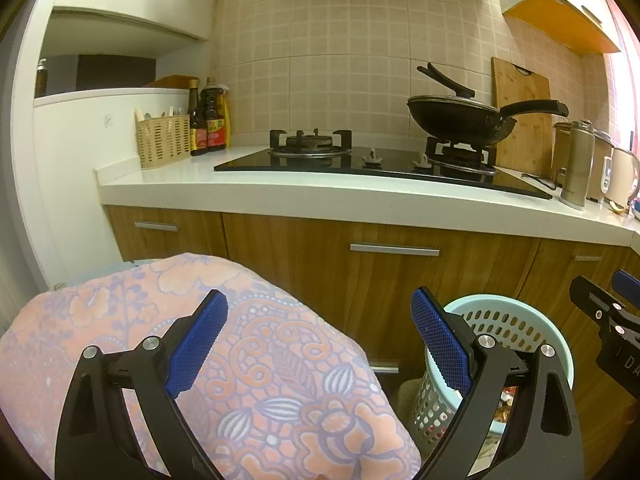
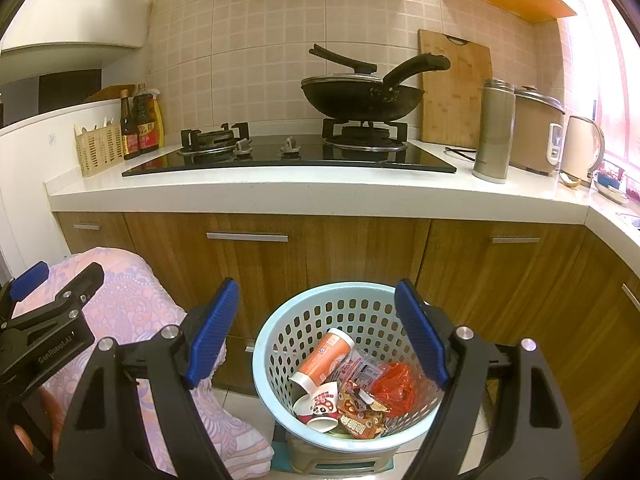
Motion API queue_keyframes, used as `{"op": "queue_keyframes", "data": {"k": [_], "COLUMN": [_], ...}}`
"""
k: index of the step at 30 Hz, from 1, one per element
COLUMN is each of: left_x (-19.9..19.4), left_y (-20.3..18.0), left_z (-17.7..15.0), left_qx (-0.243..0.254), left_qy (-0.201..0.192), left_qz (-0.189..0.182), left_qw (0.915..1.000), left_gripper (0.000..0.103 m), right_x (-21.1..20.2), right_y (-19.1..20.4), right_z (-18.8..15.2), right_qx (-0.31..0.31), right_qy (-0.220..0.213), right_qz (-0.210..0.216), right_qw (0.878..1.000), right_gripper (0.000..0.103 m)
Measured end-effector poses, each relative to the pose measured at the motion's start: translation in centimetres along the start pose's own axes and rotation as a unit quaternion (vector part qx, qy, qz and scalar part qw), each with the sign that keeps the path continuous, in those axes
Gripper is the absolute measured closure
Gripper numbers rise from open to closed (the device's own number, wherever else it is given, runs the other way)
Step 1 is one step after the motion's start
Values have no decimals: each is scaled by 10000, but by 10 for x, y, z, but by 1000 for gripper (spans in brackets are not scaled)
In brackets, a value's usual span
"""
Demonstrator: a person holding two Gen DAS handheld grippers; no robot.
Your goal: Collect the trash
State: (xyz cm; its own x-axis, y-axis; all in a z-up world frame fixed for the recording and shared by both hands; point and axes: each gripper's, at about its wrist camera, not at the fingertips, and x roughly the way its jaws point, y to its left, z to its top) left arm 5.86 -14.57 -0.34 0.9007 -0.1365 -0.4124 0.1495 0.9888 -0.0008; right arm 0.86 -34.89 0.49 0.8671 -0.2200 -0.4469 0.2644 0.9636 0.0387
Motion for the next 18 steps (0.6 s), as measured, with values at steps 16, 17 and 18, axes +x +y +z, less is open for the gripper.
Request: {"op": "queue_keyframes", "data": {"k": [16,17,18], "left_x": [0,0,0], "left_y": [-3,-3,-3], "left_z": [-1,-1,-1], "left_qx": [78,74,78], "left_qy": [-18,-20,-17], "left_qz": [27,32,30], "left_qw": [10000,10000,10000], "left_gripper": [13,13,13], "right_x": [-5,-5,-6], "right_y": [3,3,4], "right_z": [4,5,5], "right_qx": [2,8,13], "right_qy": [-88,-93,-97], "right_qz": [42,44,47], "right_qw": [10000,9999,9999], "right_gripper": [27,27,27]}}
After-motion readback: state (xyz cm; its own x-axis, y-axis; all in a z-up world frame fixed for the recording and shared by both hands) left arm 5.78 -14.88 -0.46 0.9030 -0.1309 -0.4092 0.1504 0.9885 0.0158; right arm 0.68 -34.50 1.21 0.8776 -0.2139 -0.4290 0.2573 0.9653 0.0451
